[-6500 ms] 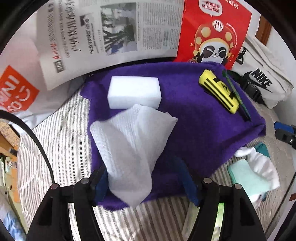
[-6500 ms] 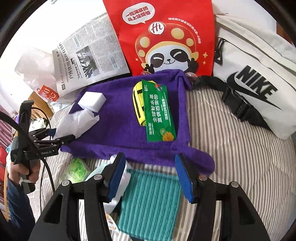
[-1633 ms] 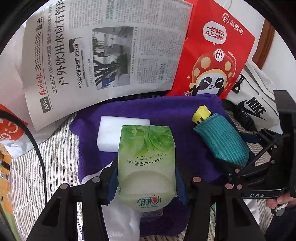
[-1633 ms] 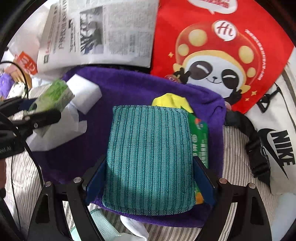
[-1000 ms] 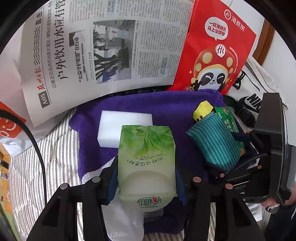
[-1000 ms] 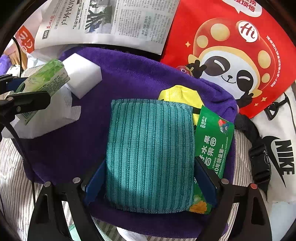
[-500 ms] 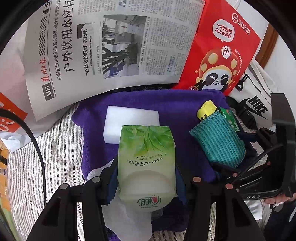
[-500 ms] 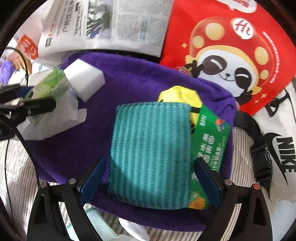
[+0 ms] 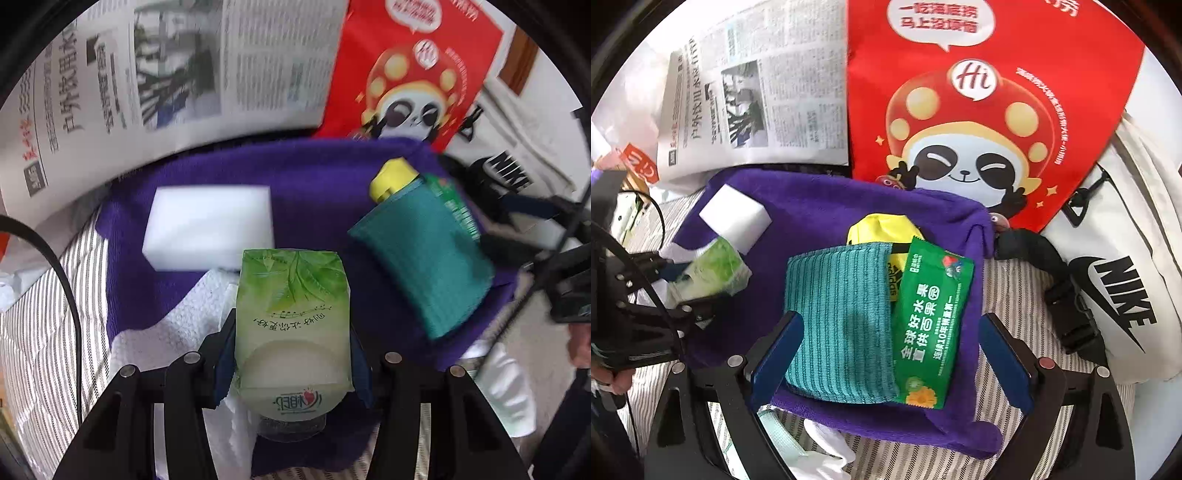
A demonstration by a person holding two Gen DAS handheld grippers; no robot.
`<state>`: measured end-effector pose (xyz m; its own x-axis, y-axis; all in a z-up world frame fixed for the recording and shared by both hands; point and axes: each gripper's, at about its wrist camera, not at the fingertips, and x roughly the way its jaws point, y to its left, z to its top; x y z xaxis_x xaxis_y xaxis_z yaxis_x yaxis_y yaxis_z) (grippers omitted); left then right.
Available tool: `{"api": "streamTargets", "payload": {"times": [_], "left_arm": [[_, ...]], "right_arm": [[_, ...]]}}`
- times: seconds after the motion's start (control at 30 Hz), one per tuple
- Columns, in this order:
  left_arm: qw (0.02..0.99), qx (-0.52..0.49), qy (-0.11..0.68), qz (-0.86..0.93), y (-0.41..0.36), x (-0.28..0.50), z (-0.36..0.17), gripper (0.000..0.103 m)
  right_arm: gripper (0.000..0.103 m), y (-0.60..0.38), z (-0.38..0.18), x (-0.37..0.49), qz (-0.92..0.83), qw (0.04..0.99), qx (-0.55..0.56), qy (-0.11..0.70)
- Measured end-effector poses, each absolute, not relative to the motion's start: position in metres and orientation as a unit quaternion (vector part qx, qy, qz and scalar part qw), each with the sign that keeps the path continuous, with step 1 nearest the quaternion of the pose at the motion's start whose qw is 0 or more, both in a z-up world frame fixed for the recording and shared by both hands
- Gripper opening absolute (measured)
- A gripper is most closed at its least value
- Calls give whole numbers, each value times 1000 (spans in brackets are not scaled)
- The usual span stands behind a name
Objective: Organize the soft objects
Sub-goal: 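Release the teal pad beside the pouch with the right tool while the left tool releases the tissue pack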
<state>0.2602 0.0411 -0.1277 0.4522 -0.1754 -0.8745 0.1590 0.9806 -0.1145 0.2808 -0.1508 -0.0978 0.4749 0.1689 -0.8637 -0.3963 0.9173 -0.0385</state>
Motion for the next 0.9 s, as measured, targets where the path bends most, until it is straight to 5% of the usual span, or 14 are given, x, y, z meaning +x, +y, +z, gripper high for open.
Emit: {"api": "streamTargets", "payload": {"times": [0.4,0.53,0.9], "left_arm": [[850,-11,517,-99,44,263,-136,53],[843,-8,524,-123,39,263,-136,69],[852,-8,510,-116,49,256,-112,69]], "right_arm": [[94,-145,-84,279,171,855,-128,473],[94,-146,-83,279,169,856,-127,471],[94,-156,-74,279,159,862,-110,469]]}}
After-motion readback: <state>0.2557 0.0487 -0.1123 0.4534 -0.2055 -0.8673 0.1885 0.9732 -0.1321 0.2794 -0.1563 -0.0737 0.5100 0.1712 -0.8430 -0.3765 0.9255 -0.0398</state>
